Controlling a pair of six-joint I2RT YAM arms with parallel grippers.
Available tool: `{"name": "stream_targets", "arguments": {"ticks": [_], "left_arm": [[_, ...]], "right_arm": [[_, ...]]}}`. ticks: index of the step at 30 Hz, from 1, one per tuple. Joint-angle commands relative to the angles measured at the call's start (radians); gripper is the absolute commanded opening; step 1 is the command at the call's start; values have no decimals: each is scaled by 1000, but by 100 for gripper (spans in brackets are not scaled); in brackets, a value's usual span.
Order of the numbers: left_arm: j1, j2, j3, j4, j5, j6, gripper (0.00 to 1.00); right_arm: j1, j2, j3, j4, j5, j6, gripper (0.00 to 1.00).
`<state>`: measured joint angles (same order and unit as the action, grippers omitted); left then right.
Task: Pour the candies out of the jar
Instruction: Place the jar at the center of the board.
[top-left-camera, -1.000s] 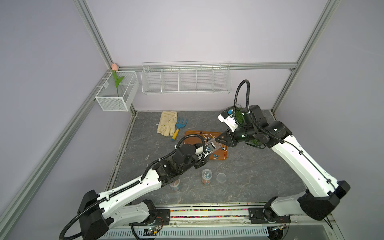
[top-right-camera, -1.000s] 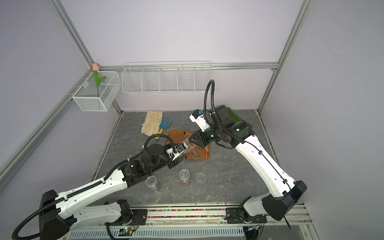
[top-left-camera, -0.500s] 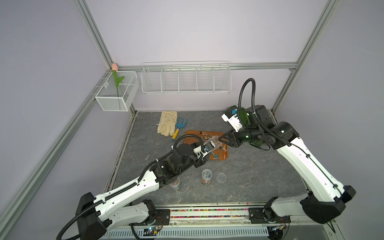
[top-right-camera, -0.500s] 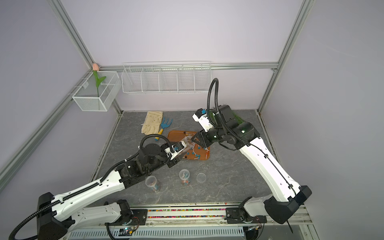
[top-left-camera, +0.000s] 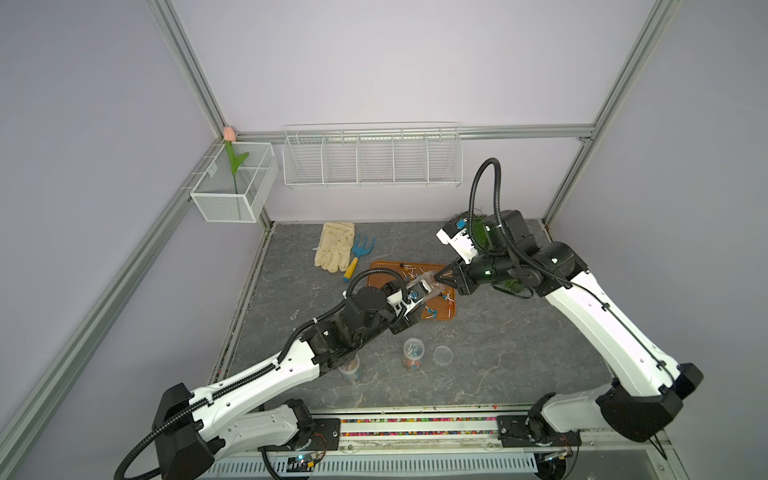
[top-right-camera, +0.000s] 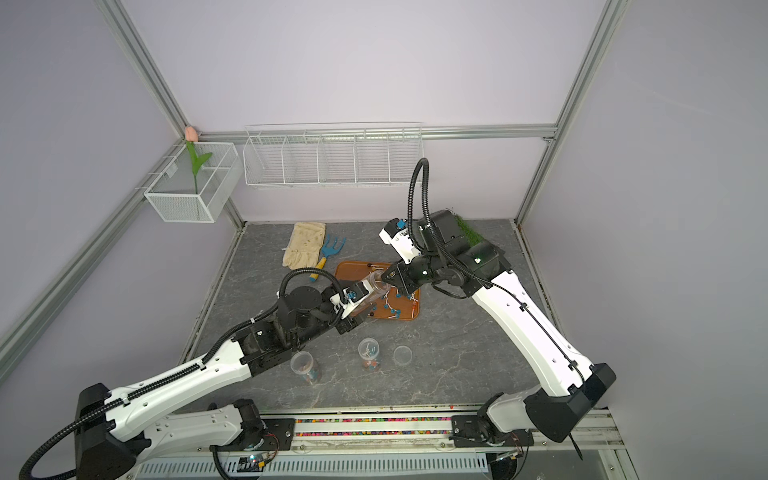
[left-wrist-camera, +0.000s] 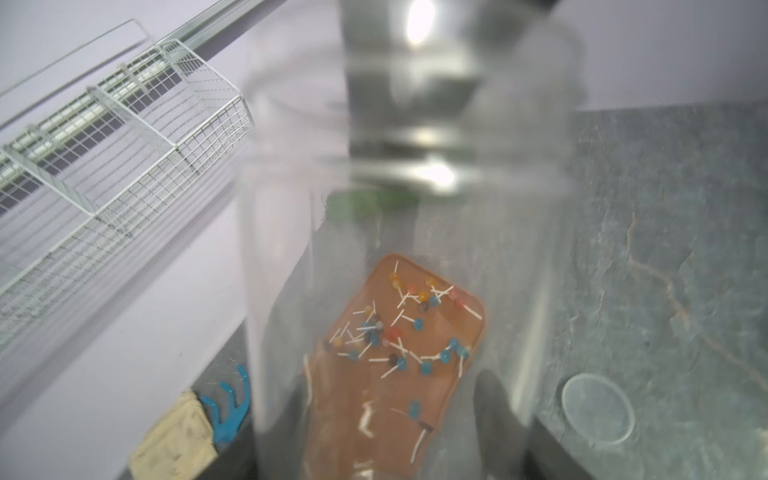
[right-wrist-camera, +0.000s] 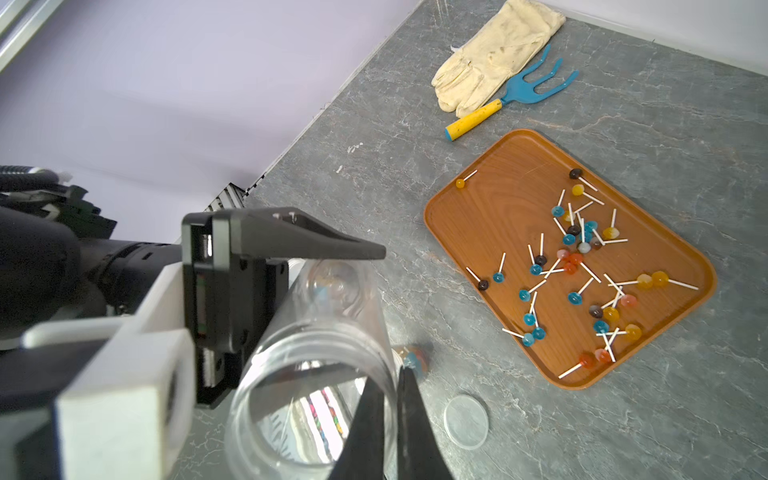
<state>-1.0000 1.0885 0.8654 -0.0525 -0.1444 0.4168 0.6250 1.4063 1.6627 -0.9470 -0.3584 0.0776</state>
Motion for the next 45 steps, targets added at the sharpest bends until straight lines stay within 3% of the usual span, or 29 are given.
{"name": "stream_targets", "arguments": {"ticks": [1,4,11,16,25,29,34,42,45], "left_arm": [[-4,-38,-38,73,-52,-52,100],[-3,-89,-92,93,-126,-115,100],[-3,-268,-237,76,-305,-308,100],[-3,-406,-326,62,-345,-439,100],[-3,-536,-374,-28,-339,-526,100],[-3,-547,-389,-34,-339,-552,100],[-3,-544,-393,-30,-335,-571,100],[-3,-535,-392,-8,-342,-570,100],[-3,-532,-392,4,-355,-570,100]], "right_arm": [[-27,16,-8,21,88,-17,6],[-88,29,3,-2,158,-38,6],[-247,146,-1,-109,469,-135,6],[-342,277,-56,-30,441,-128,6],[-361,479,-6,40,485,-99,13],[-362,519,5,44,490,-88,25],[-362,509,36,22,497,-86,62],[-362,384,114,-51,452,-90,82],[-362,304,84,-39,407,-78,96]]}}
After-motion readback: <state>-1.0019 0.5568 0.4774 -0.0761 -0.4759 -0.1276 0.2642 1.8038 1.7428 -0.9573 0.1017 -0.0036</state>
